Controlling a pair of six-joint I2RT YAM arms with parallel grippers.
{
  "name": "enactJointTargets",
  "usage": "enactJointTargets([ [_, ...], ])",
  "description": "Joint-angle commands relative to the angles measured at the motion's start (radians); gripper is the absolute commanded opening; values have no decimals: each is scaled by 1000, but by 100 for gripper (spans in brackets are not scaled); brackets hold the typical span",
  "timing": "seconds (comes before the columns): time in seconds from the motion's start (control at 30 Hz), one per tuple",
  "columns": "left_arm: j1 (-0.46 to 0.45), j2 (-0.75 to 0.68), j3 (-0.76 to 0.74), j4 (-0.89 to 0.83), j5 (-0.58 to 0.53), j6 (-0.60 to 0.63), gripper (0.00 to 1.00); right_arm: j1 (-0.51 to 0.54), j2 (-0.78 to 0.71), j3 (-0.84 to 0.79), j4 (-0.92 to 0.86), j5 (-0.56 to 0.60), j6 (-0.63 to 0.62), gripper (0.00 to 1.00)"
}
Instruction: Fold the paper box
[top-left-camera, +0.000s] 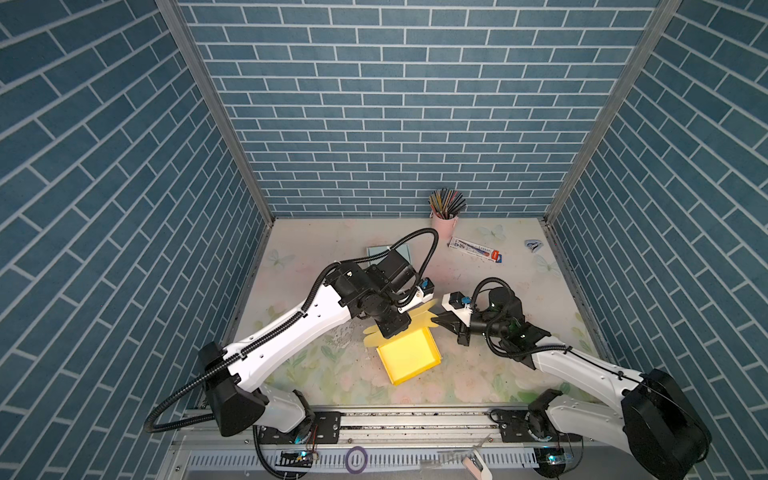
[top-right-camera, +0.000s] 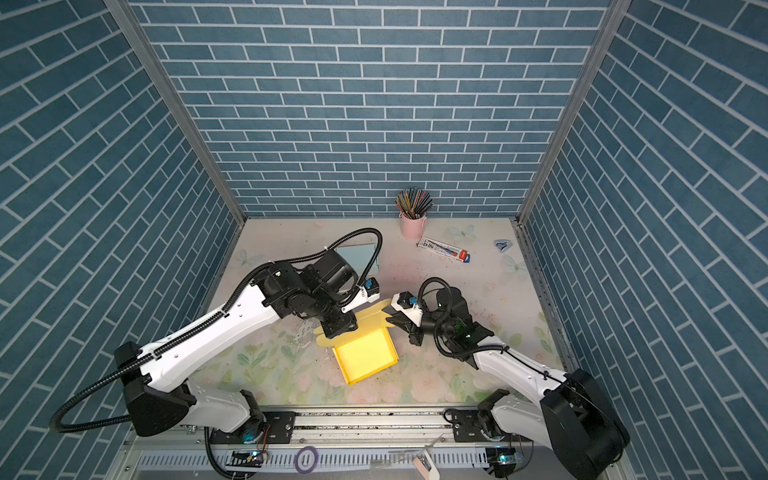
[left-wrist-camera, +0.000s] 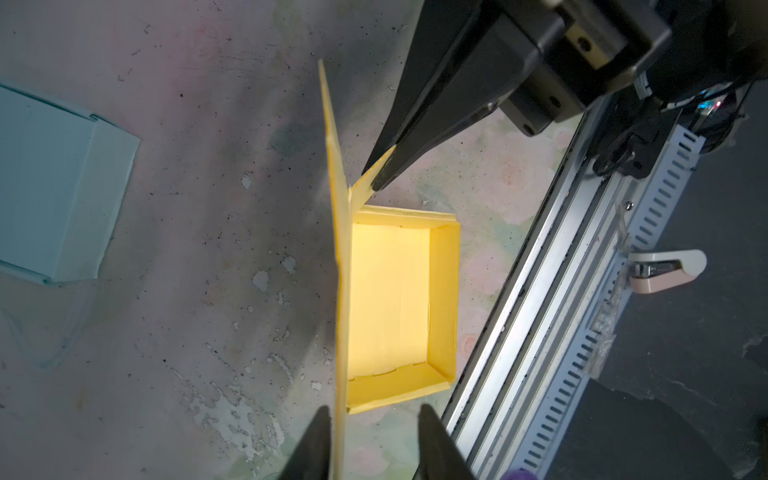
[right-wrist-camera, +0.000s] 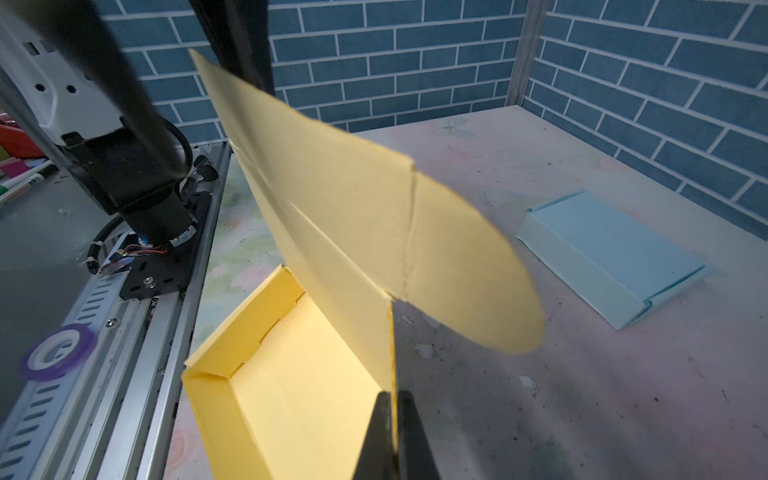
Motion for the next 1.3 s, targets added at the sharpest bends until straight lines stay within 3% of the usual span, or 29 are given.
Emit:
enactJointTargets([
  [0.0, 38, -85, -73, 130, -2, -53, 69, -3, 22, 18, 14, 37, -49, 0],
  [0.07, 87, -177, -166, 239, 25, -108, 84, -6, 36, 17, 17, 52, -49, 0],
  [0.13, 164, -275, -292, 367, 74, -172, 91, -11, 54, 22, 20, 55, -47, 0],
  [0.27, 317, -446, -527, 603, 137, -323, 91, -24, 77, 34, 16, 61, -41, 0],
  [0.33, 352, -490, -618, 705, 152, -374, 91, -34, 77, 40, 5, 63, -37, 0],
  [0.53, 354, -438, -738, 939, 159, -455, 91, -55, 85, 51, -16, 74, -32, 0],
  [0.77, 358, -391, -901, 1239, 126, -438, 88, -76, 119, 64, -3, 52, -16, 0],
  [1.0, 362, -318, -870, 1239, 147, -346, 83, -82, 153, 85, -19, 53, -16, 0],
  [1.27, 454, -332, -965, 1345, 156, -327, 88, -96, 175, 101, -38, 107, -7, 0],
])
